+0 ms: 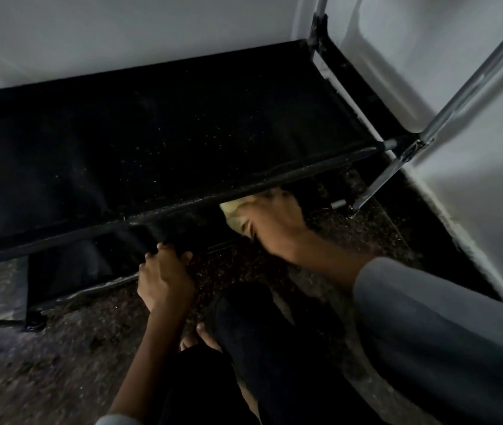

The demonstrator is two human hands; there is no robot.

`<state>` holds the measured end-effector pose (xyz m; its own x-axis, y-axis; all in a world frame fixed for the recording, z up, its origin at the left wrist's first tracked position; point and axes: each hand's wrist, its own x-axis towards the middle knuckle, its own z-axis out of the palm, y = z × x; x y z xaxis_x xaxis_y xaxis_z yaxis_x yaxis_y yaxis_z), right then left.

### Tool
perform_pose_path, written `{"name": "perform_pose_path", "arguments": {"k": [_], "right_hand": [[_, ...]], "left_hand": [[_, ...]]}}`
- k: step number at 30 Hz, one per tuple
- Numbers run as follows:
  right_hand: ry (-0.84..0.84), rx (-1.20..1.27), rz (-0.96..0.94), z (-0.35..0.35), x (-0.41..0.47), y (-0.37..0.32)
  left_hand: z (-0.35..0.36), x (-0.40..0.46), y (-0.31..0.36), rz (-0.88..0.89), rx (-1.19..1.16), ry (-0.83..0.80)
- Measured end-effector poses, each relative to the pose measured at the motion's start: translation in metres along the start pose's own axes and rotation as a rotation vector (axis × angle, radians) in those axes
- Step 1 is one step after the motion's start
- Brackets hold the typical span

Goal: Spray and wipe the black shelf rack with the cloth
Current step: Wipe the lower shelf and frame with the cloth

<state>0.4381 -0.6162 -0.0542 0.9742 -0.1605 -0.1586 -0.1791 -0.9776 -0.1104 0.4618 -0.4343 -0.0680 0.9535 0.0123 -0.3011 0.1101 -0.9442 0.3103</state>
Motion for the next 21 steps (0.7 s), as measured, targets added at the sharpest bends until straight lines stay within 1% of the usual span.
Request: {"name": "perform_pose_path", "arguments": {"k": [1,3,5,6,10,13,16,18,19,21], "right_hand": [[0.006,-0.024,-0.064,0.002,-0.004,-0.009],[0.041,-0.042,-0.122,0.004,-0.006,-0.010],[0.041,-0.069,-0.113,0.003,-0.011,0.001],[0.029,-0.090,-0.068,0.001,-0.012,0.011],[-0.023,-0.204,0.291,-0.012,-0.017,0.062],[-0.087,-0.319,0.387,-0.022,-0.020,0.060],[-0.101,-0.305,0.478,-0.026,-0.023,0.037],[-0.071,-0.251,0.456,-0.023,-0.025,0.026],[-0.042,-0.213,0.393,-0.019,-0.026,0.021],[-0.006,-0.159,0.175,-0.014,-0.029,0.011]], "left_hand": [[0.000,0.001,0.000,-0.003,0.004,-0.005],[-0.001,0.001,0.001,-0.008,0.010,-0.013],[-0.002,0.000,0.002,-0.015,0.008,-0.019],[-0.003,-0.001,0.003,-0.016,0.006,-0.021],[-0.002,-0.003,0.003,-0.009,0.038,-0.013],[-0.001,-0.007,0.004,0.023,0.048,0.016],[-0.001,-0.008,0.005,0.034,0.054,0.031],[-0.001,-0.007,0.005,0.028,0.058,0.026],[-0.002,-0.007,0.005,0.031,0.057,0.026],[-0.002,-0.008,0.005,0.041,0.058,0.034]]}}
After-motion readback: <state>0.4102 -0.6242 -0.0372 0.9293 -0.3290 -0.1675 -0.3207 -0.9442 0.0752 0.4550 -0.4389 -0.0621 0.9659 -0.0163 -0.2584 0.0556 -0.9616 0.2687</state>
